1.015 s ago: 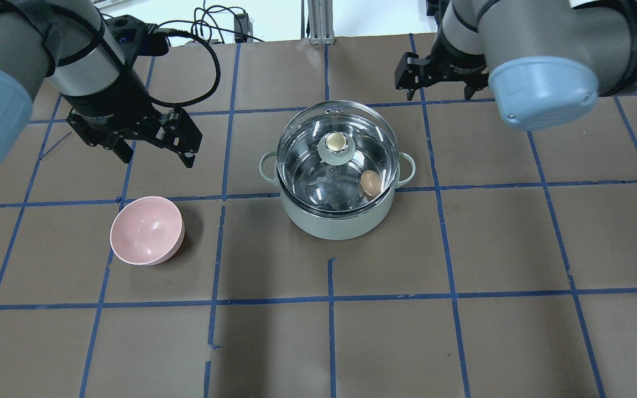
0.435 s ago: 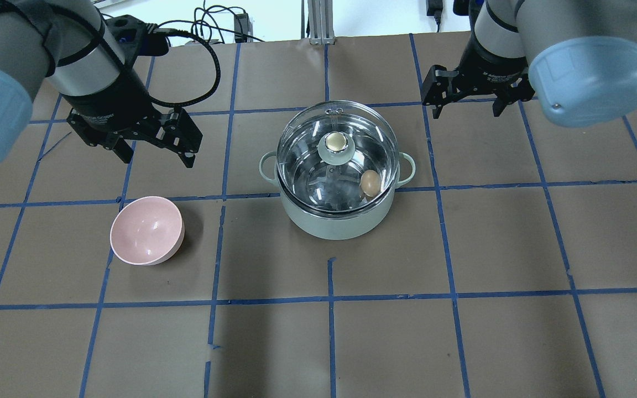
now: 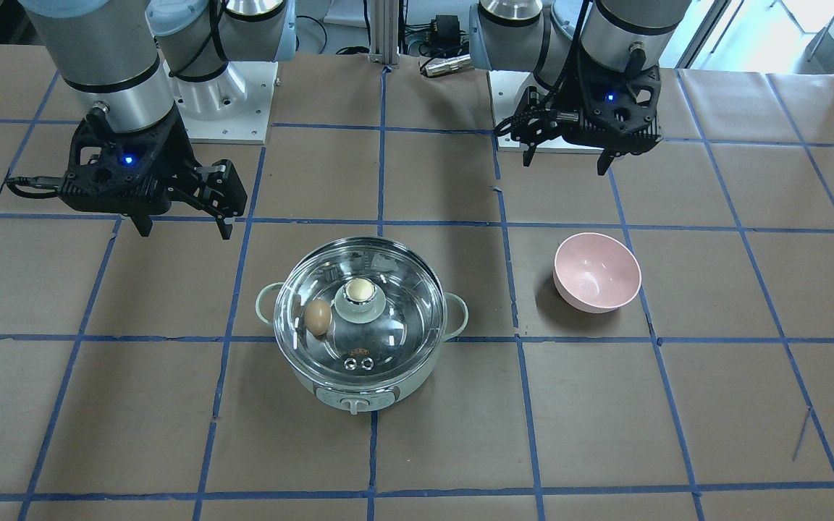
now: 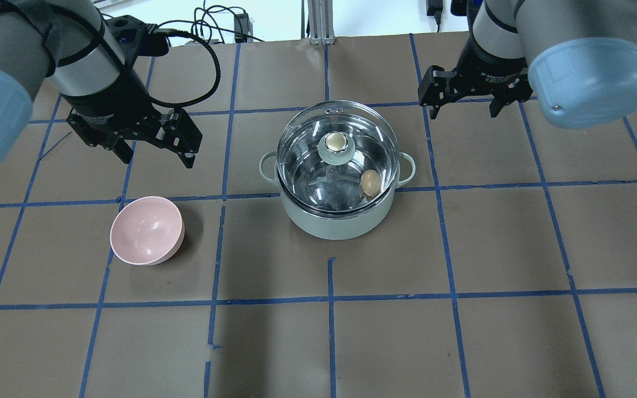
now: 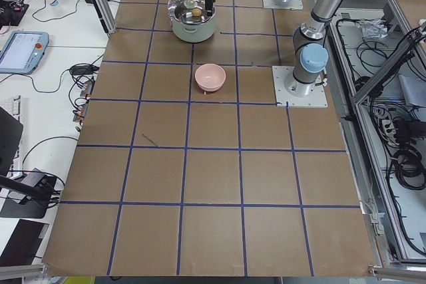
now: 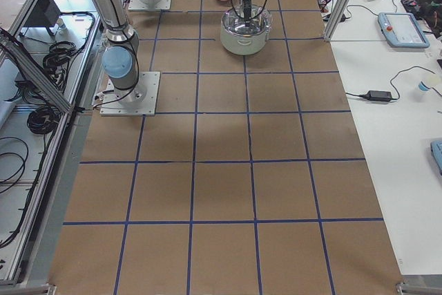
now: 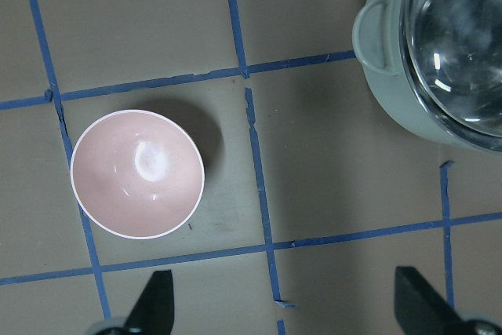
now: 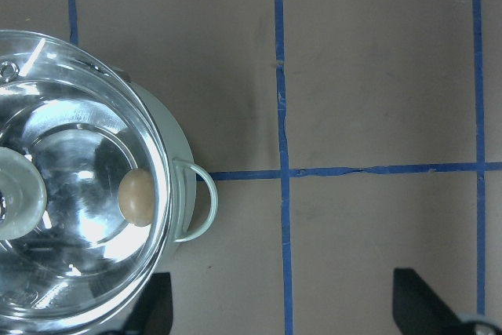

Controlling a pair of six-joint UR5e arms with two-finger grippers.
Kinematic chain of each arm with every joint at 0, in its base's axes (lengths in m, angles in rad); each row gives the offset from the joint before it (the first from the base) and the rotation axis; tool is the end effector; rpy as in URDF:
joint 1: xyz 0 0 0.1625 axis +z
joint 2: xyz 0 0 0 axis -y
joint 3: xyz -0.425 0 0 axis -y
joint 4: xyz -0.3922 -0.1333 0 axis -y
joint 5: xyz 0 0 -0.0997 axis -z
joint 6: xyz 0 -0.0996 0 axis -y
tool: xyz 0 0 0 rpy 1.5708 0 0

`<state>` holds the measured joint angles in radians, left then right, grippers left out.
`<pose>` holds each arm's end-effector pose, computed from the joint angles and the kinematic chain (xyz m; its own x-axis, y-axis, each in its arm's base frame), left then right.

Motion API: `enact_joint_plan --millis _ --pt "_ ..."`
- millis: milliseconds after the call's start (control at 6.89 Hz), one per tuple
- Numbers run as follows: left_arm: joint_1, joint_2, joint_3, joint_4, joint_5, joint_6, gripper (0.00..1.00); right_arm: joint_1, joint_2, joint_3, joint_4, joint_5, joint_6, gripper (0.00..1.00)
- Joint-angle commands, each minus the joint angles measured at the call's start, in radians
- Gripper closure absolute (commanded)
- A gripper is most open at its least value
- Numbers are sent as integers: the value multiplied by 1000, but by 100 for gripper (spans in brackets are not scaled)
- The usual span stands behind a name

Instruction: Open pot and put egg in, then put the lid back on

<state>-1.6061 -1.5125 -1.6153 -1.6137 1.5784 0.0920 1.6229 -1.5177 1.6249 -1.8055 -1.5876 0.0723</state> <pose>-0.1488 -0.4592 0.4897 -0.9919 0.1271 -0.0049 0.1269 0.9915 0.0297 0.1587 -0.5165 0.4588 -0.9997 0.0217 0.0074 0.0206 0.9916 -0.1280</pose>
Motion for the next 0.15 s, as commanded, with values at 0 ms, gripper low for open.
enact_joint_plan --millis 0 --pt "0 0 0 0 0 0 0 2 -1 0 -1 0 -2 0"
